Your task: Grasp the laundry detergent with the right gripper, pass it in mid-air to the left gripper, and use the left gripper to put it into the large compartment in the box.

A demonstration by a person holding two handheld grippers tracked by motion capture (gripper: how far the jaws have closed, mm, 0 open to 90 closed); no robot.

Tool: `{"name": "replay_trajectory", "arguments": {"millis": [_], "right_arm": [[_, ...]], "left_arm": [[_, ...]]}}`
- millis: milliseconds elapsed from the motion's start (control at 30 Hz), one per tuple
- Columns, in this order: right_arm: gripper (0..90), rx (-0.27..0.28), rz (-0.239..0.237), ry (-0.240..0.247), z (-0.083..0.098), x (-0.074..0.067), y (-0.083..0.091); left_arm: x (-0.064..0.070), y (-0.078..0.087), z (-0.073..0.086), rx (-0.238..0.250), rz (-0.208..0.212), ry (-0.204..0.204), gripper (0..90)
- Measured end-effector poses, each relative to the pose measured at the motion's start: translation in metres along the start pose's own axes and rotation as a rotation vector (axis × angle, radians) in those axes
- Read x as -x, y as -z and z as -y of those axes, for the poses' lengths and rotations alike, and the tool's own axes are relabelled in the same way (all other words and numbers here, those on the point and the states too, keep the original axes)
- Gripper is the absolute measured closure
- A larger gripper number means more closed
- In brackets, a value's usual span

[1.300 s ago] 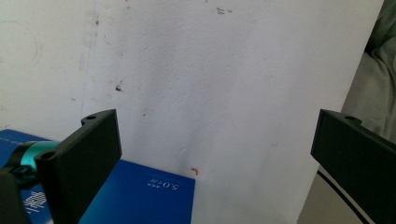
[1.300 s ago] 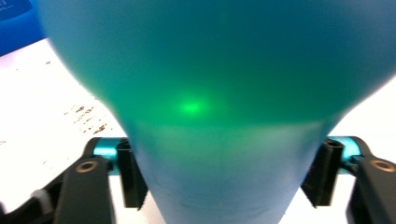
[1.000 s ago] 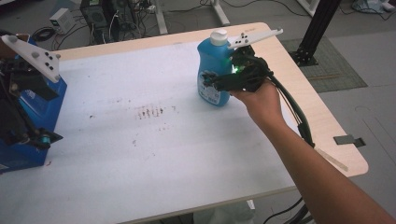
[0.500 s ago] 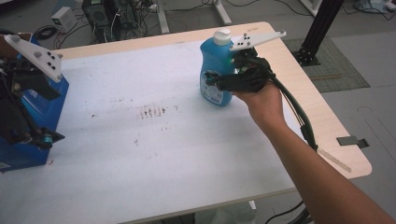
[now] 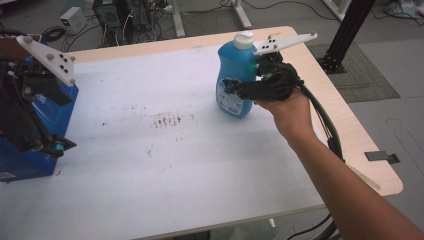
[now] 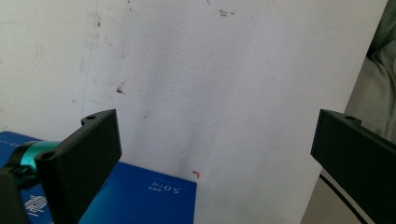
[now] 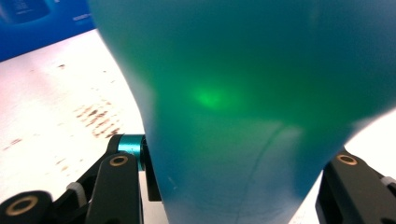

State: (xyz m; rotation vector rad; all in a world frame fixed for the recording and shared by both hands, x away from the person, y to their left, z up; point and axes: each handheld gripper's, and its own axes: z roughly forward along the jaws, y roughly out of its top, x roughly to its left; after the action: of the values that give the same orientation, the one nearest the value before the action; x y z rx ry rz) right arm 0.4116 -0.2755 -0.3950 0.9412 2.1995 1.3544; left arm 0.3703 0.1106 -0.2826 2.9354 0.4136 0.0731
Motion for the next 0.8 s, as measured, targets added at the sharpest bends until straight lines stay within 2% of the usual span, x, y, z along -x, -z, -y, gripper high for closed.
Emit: {"name": "replay_trajectory", "arguments": {"millis": [267,533,800], "right_arm": [[46.1,-0.003,-0.089,0.055,-0.018,-0.008,0.017],[46.1,0.003,-0.224,0.130,-0.039,-0.030,0.029],[46.1,0.025,-0.328,0.169,-0.055,-0.049,0.031]], "left_arm": [[0.001,0.006,-0.007,0.028,0.007,-0.006,1.7],[0.007,0.015,-0.016,0.046,0.004,-0.031,1.7],[0.013,0.023,-0.027,0.053,0.007,-0.056,1.7]]}}
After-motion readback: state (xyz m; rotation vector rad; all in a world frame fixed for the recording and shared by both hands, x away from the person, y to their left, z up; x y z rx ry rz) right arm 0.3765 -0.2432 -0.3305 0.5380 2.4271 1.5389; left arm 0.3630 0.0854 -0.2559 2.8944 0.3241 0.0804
